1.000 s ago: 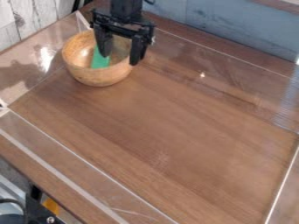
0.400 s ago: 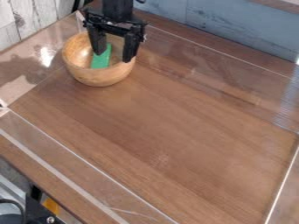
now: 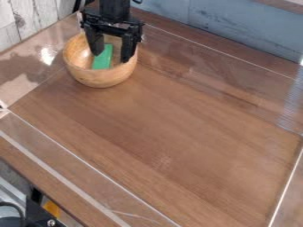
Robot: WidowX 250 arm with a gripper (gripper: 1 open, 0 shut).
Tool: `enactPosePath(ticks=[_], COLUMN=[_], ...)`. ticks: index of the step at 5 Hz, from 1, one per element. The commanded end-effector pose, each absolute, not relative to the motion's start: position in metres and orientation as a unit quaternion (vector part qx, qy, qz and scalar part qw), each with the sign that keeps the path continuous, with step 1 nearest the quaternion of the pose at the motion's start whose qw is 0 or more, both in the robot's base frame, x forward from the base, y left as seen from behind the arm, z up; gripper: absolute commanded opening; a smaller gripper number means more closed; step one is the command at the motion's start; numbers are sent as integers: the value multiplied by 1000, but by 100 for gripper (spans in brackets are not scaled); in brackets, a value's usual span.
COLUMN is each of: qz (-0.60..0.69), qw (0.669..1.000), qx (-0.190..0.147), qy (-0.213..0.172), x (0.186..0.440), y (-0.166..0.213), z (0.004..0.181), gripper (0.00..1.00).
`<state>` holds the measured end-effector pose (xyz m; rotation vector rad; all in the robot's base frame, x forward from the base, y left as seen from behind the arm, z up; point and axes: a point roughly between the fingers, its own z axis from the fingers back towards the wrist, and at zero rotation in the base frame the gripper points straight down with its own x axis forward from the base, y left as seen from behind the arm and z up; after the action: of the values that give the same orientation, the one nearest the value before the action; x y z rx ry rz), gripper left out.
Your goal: Remove the green block from inside the brown bowl and put it on the table
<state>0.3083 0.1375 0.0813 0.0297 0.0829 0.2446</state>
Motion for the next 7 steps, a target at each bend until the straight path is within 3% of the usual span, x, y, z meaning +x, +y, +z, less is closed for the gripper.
enactPosePath(ticks=[1,4,7], qz=[131,143,149], qw=[991,989,988], qx=[24,26,27], qy=[8,-2,10], x=[317,322,331], y=[148,158,170], z=[96,92,71], gripper=[100,100,100])
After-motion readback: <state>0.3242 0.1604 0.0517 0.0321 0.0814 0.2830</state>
